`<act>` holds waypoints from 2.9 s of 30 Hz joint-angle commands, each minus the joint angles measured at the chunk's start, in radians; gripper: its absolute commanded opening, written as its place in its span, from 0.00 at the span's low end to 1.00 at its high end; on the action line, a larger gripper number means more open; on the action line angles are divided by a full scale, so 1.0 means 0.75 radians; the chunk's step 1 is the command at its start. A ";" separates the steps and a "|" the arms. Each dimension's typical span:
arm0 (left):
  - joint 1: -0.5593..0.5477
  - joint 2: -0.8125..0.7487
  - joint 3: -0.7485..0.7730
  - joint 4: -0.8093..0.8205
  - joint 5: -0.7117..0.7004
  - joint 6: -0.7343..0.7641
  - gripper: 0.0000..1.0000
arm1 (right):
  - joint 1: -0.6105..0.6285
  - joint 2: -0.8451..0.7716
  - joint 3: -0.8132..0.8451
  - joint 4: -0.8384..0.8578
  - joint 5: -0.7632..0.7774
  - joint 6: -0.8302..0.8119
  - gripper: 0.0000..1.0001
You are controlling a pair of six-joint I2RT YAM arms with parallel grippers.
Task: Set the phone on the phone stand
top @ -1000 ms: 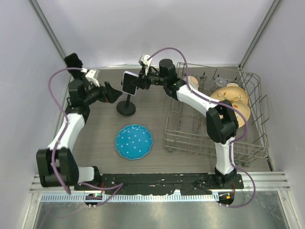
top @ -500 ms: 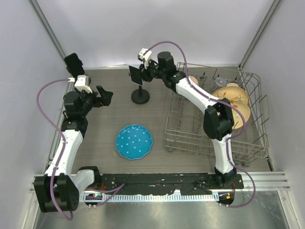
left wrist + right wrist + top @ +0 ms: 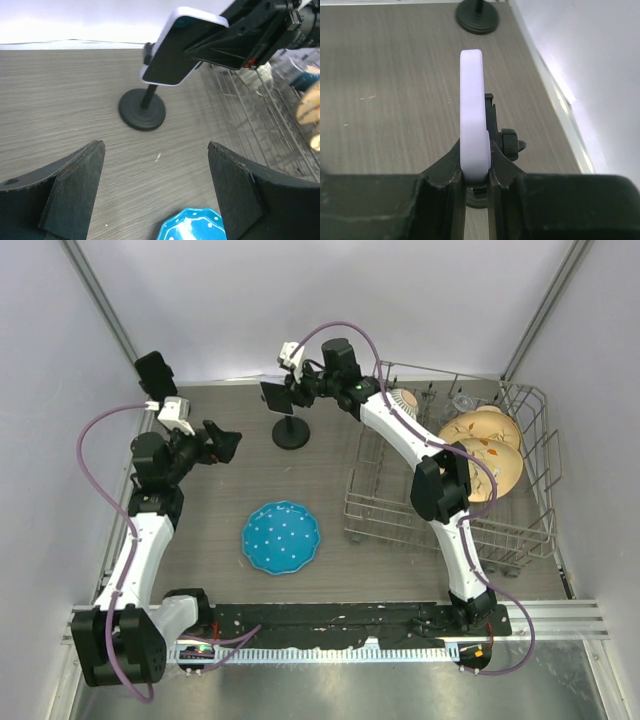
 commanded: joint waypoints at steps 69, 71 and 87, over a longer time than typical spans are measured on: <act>0.229 0.302 0.405 -0.110 -0.504 0.448 0.00 | -0.073 -0.468 -0.378 0.190 0.183 0.539 0.75; 0.273 0.334 0.402 0.005 -0.519 0.447 0.00 | -0.082 -0.472 -0.392 0.190 0.191 0.521 0.75; 0.453 0.654 0.644 0.012 -0.139 0.591 0.00 | -0.094 -0.462 -0.411 0.165 0.159 0.435 0.75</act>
